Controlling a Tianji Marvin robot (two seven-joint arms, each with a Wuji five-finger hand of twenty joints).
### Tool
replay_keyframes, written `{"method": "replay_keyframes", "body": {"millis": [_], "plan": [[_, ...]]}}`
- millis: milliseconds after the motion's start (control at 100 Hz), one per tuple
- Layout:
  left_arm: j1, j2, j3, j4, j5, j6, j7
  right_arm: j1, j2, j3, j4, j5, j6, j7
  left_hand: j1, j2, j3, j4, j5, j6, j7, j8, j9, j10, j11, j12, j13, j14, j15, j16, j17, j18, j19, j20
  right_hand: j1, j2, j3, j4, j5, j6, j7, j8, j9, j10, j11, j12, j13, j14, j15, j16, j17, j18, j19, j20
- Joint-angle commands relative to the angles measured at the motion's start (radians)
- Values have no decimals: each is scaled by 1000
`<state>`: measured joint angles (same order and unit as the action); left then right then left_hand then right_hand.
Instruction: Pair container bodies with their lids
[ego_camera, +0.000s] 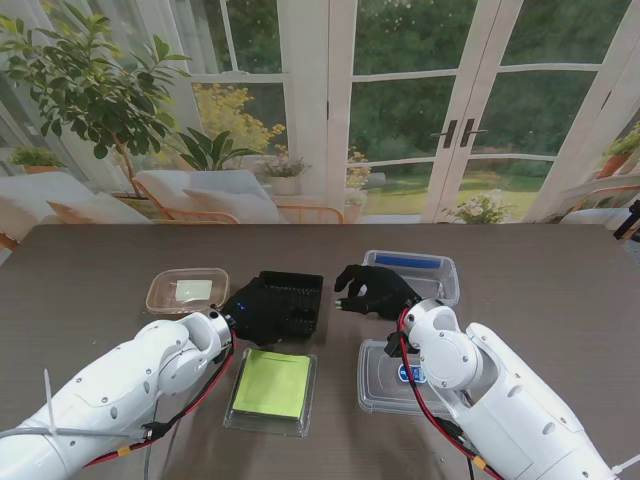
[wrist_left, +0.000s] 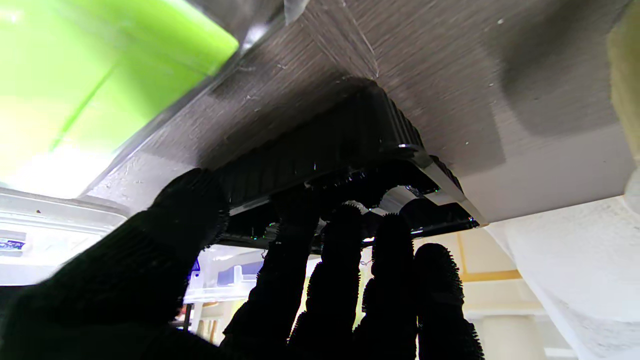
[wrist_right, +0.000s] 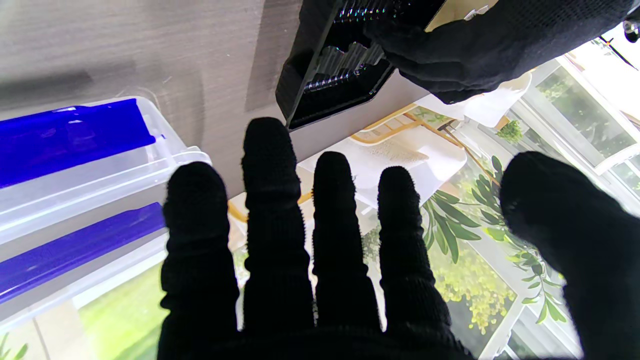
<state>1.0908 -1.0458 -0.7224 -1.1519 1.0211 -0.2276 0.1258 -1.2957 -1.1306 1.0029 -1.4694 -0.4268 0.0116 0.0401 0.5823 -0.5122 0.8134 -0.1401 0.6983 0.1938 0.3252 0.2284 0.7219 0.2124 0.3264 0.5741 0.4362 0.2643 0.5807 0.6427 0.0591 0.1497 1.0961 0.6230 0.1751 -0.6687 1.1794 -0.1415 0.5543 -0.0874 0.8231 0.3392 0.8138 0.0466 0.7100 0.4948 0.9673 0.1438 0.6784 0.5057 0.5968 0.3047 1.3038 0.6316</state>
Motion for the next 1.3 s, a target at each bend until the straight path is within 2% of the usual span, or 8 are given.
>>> {"method": "replay_keyframes", "body": {"millis": [0, 150, 290, 530, 640, 850, 1110, 1290], "plan": [[4, 2, -16, -17, 5, -8, -21, -1, -2, -4, 1, 0, -2, 15, -39, 39, -36, 19, -29, 23, -51, -23, -39, 16, -29, -27, -33, 8, -37, -19, -33, -4, -36, -3, -1, 11, -20, 6, 1, -1, -9, -21, 11, 13, -17, 0, 26, 0, 12, 7, -52, -5, 14, -6], [40, 5, -85, -60, 2, -31, -53, 0, -3, -4, 1, 2, -3, 16, -71, 127, -147, 29, -42, 9, -111, -50, -67, 22, -100, -98, -73, 3, -134, -75, -66, -7, -134, -28, -5, 13, -23, 6, -5, -2, -15, -23, 8, 12, -19, -1, 23, 2, 10, 6, -55, -5, 13, -6], [121, 6, -200, -144, -10, -51, -96, -14, -5, 4, -12, 12, 1, 8, -28, 225, -254, 52, -38, 12, -151, -59, -65, 28, -139, -137, -76, 12, -190, -111, -73, -1, -212, -53, -21, 55, -37, 10, -16, 13, -24, -28, -4, 17, -23, -3, 3, 8, 3, 4, -71, -7, 6, -7], [325, -7, -405, -333, -172, -15, -201, -70, -23, 11, -71, 72, 53, -43, 38, 283, -312, 69, -17, 27, -189, -76, -57, 29, -189, -191, -48, 37, -233, -143, -52, 26, -242, -65, -42, 150, -52, 37, -31, 46, -28, -31, -59, 48, -38, -15, -78, 35, -70, -32, -139, 2, -61, -33], [407, -11, -473, -405, -245, 8, -235, -100, -33, 7, -105, 98, 77, -71, 63, 303, -351, 74, -6, 30, -194, -79, -57, 25, -205, -215, -49, 35, -265, -165, -56, 26, -285, -87, -47, 175, -44, 44, -40, 69, -30, -35, -85, 73, -99, -76, -126, 47, -172, -96, -186, -8, -142, -89], [530, -27, -548, -495, -446, 69, -262, -166, -53, -13, -174, 160, 134, -125, 121, 352, -435, 84, -27, 53, -228, -103, -93, 28, -240, -274, -79, 16, -364, -253, -63, 17, -393, -148, -59, 243, -15, 56, -110, 151, -63, -57, -166, 118, -260, -227, -251, 30, -423, -266, -295, -75, -300, -251], [651, -41, -608, -545, -621, 119, -274, -218, -80, -45, -193, 228, 184, -192, 227, 416, -565, 92, -68, 78, -277, -146, -161, 21, -267, -354, -162, -46, -424, -360, -93, -30, -530, -250, -68, 328, -14, 61, -207, 227, -111, -95, -343, 129, -337, -260, -418, -37, -639, -419, -449, -201, -449, -410], [740, -49, -656, -588, -706, 146, -274, -257, -96, -55, -200, 269, 206, -234, 264, 441, -631, 93, -100, 85, -306, -163, -207, 14, -279, -382, -229, -67, -428, -391, -111, -50, -601, -288, -70, 349, -19, 59, -260, 247, -111, -104, -454, 109, -307, -249, -501, -80, -676, -441, -516, -275, -540, -469]]}}
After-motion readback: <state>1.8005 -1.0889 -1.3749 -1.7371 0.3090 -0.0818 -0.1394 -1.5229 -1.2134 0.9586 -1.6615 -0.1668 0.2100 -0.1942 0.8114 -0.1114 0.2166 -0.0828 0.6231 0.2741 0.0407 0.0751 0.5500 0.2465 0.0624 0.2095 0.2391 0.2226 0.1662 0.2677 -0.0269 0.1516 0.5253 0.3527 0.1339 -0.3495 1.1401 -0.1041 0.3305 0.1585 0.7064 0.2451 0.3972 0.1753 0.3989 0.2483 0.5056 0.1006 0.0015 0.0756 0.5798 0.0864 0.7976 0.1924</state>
